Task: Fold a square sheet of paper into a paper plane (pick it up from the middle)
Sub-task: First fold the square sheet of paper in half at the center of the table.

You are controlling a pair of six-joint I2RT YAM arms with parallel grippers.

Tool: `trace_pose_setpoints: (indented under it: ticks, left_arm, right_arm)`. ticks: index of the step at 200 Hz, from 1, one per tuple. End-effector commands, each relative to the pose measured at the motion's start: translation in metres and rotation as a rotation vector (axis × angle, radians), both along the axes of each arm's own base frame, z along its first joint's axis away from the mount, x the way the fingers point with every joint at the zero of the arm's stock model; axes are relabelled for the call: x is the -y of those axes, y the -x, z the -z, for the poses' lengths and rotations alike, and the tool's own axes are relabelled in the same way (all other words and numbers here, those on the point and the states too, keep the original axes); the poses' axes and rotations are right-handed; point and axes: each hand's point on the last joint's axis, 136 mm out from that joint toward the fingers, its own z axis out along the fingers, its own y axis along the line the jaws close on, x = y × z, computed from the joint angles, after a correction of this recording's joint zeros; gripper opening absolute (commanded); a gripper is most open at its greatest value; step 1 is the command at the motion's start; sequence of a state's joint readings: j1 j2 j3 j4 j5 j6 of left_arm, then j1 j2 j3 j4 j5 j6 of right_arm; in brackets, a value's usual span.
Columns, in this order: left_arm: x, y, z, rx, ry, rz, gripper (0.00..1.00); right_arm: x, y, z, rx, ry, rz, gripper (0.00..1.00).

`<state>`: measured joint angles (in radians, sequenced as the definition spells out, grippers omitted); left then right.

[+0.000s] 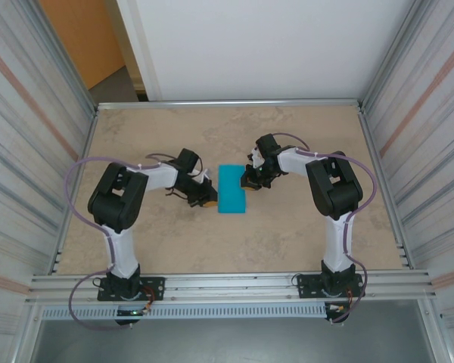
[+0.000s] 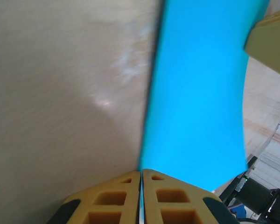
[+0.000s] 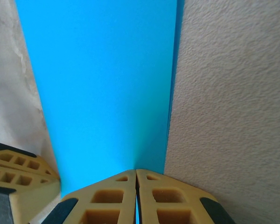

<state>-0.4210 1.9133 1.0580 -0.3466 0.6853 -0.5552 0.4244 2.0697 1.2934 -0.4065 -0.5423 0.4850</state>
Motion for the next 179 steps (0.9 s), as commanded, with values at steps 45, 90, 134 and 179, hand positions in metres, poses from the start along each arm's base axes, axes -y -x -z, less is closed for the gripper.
trace_pose_setpoints:
  ticks: [45,90,134,179]
  left_arm:
    - [0.026,0.001,-0.042,0.105,0.045,0.041,0.12]
    - [0.05,0.005,-0.014,0.04,0.014,0.067,0.12]
    - [0.033,0.018,0.017,-0.021,-0.05,0.06,0.11]
    - [0.001,0.045,0.028,-0.067,-0.103,0.049,0.11]
  right_arm:
    - [0.083,0.07,0.091,-0.253,0.43,0.028,0.1]
    - [0.083,0.071,0.092,-0.254,0.43,0.028,0.1]
    - [0.084,0.071,0.093,-0.252,0.435,0.029,0.1]
    - [0.086,0.072,0.094,-0.254,0.444,0.031,0.1]
